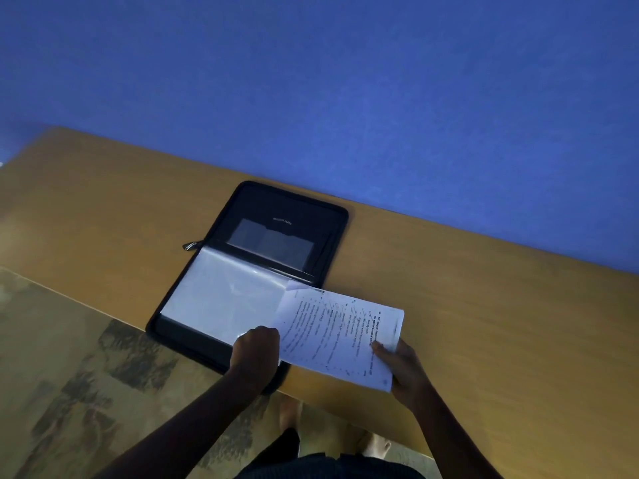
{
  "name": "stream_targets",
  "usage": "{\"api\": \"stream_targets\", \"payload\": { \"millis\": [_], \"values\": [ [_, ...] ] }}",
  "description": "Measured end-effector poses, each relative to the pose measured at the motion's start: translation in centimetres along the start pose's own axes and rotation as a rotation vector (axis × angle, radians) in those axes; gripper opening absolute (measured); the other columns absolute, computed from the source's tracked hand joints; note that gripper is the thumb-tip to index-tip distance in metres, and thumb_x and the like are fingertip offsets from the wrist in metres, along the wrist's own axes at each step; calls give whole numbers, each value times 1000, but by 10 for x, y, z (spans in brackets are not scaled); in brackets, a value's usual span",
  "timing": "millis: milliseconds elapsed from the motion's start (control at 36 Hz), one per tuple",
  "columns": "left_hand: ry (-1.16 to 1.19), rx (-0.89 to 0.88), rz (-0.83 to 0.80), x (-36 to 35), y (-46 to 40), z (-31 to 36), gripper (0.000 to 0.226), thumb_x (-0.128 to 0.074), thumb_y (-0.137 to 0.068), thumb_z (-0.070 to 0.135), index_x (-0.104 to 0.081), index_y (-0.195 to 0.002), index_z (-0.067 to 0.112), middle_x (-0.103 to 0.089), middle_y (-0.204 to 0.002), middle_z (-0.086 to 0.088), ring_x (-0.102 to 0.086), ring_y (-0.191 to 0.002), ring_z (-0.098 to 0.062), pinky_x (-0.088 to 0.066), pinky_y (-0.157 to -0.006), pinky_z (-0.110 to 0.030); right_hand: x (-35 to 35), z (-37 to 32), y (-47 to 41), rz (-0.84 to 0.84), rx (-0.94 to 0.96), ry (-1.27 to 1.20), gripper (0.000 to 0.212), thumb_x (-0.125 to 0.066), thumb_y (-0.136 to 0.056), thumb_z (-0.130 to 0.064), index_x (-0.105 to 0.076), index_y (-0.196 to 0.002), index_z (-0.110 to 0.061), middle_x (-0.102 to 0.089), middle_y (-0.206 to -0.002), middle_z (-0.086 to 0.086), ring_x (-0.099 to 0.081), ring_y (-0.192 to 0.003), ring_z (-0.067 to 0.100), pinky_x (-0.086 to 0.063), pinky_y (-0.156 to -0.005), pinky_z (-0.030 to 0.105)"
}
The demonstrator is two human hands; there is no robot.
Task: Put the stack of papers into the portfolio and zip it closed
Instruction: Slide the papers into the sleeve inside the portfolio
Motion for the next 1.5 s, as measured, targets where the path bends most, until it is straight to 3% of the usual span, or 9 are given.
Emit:
{"api": "stream_targets", "payload": {
  "millis": [250, 389, 472, 611, 778, 917, 1056, 1250, 1500],
  "values": [
    [61, 7, 36, -8, 4, 9, 13, -56, -94, 17, -63, -104, 15, -71, -102, -4, -72, -91, -22, -50, -68, -30, 5, 5, -1, 78, -1, 93, 32, -68, -103, -4, -67, -135, -8, -78, -127, 14, -74, -118, 39, -58, -101, 66],
    [41, 17, 95, -22, -4, 9, 63, -52, -97, 22, -31, -153, 3, -70, -108, -6, -72, -95, -24, -58, -73, -35, 20, -5, 0, 243, 61, 523, 19, -77, -99, -18, -73, -117, -14, -82, -112, 9, -79, -98, 27, -67, -79, 52],
    [77, 30, 112, -29, -6, 10, 74, -57, -95, 29, -24, -156, 4, -70, -106, -4, -72, -91, -22, -59, -72, -35, 20, -14, 3, 323, 98, 831, 25, -80, -94, -32, -74, -111, -15, -81, -102, 3, -79, -90, 24, -69, -72, 52],
    [104, 62, 88, -45, -6, 9, 77, -62, -94, 34, -25, -156, 6, -70, -108, -2, -73, -89, -19, -61, -72, -32, 21, -32, 9, 452, 56, 1411, 57, -67, -87, -75, -71, -114, -25, -81, -107, -5, -79, -94, 21, -62, -82, 32],
    [131, 93, 58, -48, -5, 7, 76, -66, -92, 35, -31, -153, 6, -71, -103, 0, -73, -85, -17, -56, -63, -28, -2, -60, 8, 552, 199, 1592, 64, -75, -92, -57, -55, -135, -15, -69, -130, 4, -72, -114, 22, -61, -94, 41],
    [125, 100, 40, -47, -7, 5, 75, -66, -92, 34, -33, -153, 7, -71, -101, -1, -72, -83, -18, -52, -60, -28, -86, -56, -16, 157, 503, 1766, 59, -66, -103, -35, -45, -154, -16, -55, -149, 9, -49, -142, 28, -47, -112, 47],
    [208, 116, 31, -42, -6, 6, 76, -67, -92, 38, -32, -153, 9, -66, -95, 4, -59, -65, -13, -38, -46, -19, -156, -43, -38, -221, 641, 1978, 68, -54, -107, -25, -25, -168, -23, -52, -147, 10, -48, -134, 31, -47, -105, 47],
    [134, 100, 52, -37, -8, 7, 71, -59, -93, 24, -27, -154, 5, -69, -103, -4, -70, -87, -22, -40, -58, -30, -183, -42, -69, -359, 519, 2152, 96, -67, -101, -26, -3, -172, -28, -47, -159, 12, -43, -148, 35, -38, -120, 50],
    [164, 79, 36, -47, -12, 8, 76, -67, -92, 33, -28, -153, 8, -69, -95, 0, -69, -77, -17, -58, -63, -28, -188, -37, -89, -379, 311, 2245, 121, -78, -96, -25, 19, -169, -25, -77, -114, 12, -74, -104, 28, -51, -90, 39]
  ]
}}
Point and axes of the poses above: each hand's wrist, its own y-axis away from the middle knuckle, its own x-axis out of the back of the hand, z = x × y, the point moved 10 cm from there along -y, towards the middle knuckle
